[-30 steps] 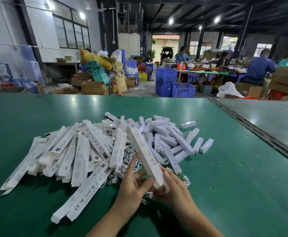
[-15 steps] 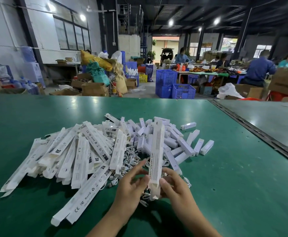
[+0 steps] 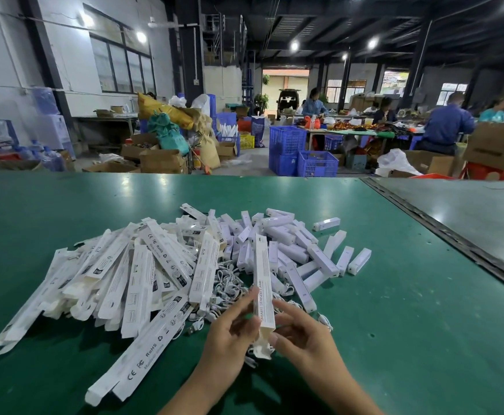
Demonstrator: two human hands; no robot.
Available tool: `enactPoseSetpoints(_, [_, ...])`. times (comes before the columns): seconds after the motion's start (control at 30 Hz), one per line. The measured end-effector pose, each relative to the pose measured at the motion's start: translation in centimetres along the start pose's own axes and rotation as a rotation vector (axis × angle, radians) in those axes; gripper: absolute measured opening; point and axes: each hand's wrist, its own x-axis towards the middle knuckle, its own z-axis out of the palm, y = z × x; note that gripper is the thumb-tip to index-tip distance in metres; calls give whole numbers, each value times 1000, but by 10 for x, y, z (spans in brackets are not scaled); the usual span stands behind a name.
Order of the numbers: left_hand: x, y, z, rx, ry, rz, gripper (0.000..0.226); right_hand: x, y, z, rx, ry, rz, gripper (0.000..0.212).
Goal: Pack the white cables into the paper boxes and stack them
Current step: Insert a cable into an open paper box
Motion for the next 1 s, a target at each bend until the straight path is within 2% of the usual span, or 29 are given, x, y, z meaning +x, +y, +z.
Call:
enactPoseSetpoints(0.17, [-1, 1, -1, 104, -28, 33, 68, -1, 1, -2, -48, 44, -10, 44])
enactPoseSetpoints(0.37, [-1, -2, -7, 168, -75, 36, 65, -2, -2, -4, -150, 61, -110, 37])
enactPoseSetpoints(0.5, [-1, -1, -6, 172, -75, 34, 59, -2, -1, -6, -289, 117, -233, 25])
enactPoseSetpoints(0.6, [-2, -2, -5, 183, -39, 49, 55, 0, 1, -6, -418, 117, -363, 27])
enactPoseSetpoints(0.8, [0, -7, -6, 174, -11, 67, 58, 1, 1, -8, -484, 66, -493, 19])
enactPoseSetpoints(0.93, [1, -8, -7, 209, 61, 96, 54, 0, -1, -6, -586, -5, -464, 44])
enactPoseSetpoints(1.0, [0, -7, -7, 226, 93, 118, 48, -1, -1, -5, -662, 5, -475, 46])
